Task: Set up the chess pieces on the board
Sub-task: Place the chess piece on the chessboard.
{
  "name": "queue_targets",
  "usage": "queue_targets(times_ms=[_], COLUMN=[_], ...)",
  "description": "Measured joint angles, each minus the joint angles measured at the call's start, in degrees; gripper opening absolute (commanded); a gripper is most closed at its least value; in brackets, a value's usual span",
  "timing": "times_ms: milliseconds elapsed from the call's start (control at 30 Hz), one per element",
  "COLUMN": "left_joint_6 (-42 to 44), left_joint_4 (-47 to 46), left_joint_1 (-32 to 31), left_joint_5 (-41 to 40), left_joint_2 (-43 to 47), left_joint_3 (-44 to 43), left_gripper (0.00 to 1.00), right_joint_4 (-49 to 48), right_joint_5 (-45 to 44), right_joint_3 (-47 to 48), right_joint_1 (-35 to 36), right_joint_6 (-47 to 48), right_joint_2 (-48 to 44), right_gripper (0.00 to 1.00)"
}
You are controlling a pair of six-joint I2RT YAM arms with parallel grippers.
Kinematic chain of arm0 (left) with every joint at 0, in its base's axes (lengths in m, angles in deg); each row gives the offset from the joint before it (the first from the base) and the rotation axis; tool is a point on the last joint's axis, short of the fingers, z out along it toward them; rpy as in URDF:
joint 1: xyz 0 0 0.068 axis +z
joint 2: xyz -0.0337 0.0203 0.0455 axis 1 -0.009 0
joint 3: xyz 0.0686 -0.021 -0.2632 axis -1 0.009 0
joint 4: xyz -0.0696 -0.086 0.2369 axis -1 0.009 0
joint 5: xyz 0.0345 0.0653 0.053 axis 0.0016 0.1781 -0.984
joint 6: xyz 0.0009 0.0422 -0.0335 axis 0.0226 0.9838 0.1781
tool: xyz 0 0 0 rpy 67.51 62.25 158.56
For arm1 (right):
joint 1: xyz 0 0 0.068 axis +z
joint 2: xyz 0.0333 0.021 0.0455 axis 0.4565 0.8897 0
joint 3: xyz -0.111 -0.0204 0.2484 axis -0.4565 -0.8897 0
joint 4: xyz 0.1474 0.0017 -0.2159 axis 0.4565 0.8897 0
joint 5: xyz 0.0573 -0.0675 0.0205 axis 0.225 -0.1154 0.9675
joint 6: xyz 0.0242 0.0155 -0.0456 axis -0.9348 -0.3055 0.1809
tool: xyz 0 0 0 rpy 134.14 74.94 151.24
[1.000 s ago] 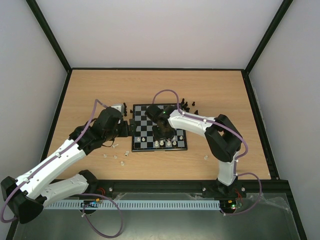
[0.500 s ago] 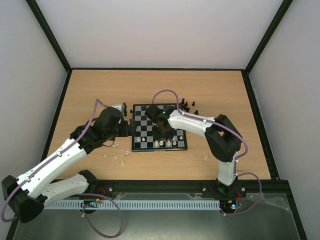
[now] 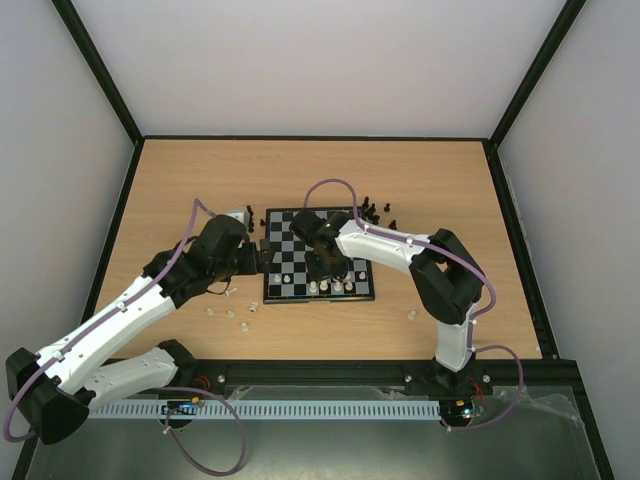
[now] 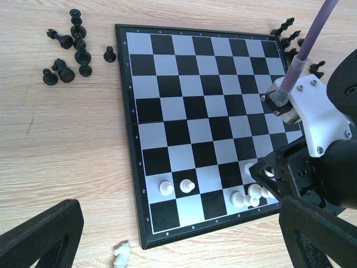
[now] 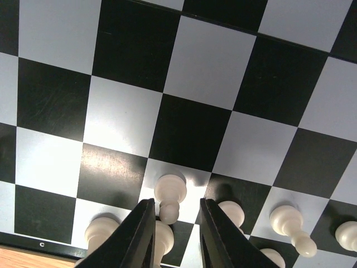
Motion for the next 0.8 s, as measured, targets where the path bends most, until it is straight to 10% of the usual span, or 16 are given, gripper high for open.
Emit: queue_targets(times_ms=[800], left_joint_6=[-0.15], left_joint_4=[-0.46], left_joint_1=[-0.02], left_joint_5=[0.09], left_joint_2=[-0.13], left_joint_3=[0.66], left_gripper=[0.99], right_joint_4=[-0.22], right_joint_5=[0.33], right_joint_3=[-0.02], right_joint_1=[0.0], right_joint_6=[0.2], right_joint_2=[-1.55], right_gripper=[0.39])
